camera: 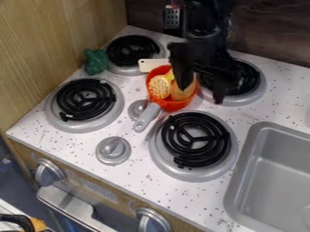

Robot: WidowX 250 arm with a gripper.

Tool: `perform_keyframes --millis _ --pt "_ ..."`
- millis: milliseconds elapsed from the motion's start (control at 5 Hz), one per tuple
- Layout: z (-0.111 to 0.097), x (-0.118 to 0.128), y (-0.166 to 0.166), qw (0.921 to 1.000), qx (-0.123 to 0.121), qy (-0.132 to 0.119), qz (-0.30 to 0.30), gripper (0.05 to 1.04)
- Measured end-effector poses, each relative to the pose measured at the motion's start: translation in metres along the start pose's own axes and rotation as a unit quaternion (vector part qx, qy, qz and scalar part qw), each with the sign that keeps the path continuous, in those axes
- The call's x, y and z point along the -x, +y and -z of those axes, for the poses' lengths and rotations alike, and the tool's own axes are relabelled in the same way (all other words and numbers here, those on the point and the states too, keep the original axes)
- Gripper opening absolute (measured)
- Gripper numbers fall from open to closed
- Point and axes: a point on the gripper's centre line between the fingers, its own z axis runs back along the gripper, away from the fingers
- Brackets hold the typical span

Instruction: Moved the orange pot between the four burner

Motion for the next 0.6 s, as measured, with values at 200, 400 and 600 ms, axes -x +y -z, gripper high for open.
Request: perform_keyframes --millis 200,400,600 --pt "-0.003 0.008 0.022 0.9991 -0.018 0.028 -0.024 0.998" --pt "-0.012 0.009 0.06 0.9988 -0.037 0.0 -0.033 0.998" --pt "-0.011 0.008 0.103 0.9982 -0.047 -0.026 -0.026 0.998"
